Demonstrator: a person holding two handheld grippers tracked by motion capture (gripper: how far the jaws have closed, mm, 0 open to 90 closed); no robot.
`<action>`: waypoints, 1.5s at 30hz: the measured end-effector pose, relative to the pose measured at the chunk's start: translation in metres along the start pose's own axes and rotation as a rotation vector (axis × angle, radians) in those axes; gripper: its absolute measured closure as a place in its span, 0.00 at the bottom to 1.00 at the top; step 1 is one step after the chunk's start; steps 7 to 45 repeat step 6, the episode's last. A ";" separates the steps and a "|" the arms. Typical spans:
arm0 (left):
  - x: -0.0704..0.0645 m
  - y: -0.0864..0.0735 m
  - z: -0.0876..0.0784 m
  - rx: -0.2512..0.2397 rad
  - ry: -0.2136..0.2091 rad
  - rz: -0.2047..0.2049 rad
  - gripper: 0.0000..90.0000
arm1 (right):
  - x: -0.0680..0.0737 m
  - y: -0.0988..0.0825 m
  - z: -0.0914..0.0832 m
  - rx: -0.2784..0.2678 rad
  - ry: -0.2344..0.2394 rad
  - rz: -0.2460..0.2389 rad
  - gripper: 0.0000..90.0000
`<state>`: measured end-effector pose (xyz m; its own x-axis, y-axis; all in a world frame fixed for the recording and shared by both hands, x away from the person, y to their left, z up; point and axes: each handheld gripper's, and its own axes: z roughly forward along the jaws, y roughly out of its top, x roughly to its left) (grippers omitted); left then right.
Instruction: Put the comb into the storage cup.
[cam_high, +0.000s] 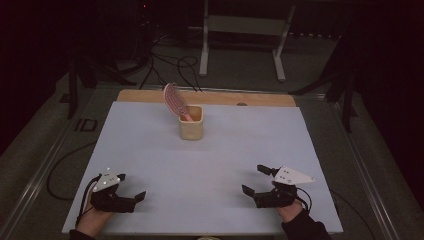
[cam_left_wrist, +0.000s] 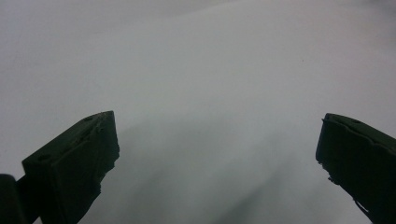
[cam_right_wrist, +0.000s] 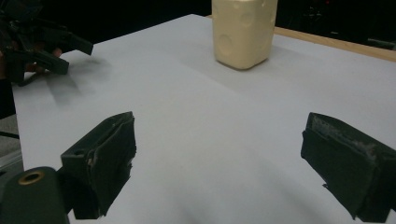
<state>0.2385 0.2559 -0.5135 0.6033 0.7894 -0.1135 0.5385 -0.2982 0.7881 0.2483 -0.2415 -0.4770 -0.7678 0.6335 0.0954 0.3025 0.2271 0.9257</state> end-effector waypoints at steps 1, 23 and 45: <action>0.000 0.000 0.000 -0.003 -0.003 -0.004 0.00 | 0.000 0.000 0.000 -0.003 0.000 0.002 0.11; 0.000 0.000 -0.001 -0.006 -0.003 -0.003 0.00 | -0.001 0.000 0.000 -0.003 -0.001 0.001 0.11; 0.000 0.000 -0.001 -0.006 -0.003 -0.003 0.00 | -0.001 0.000 0.000 -0.003 -0.001 0.001 0.11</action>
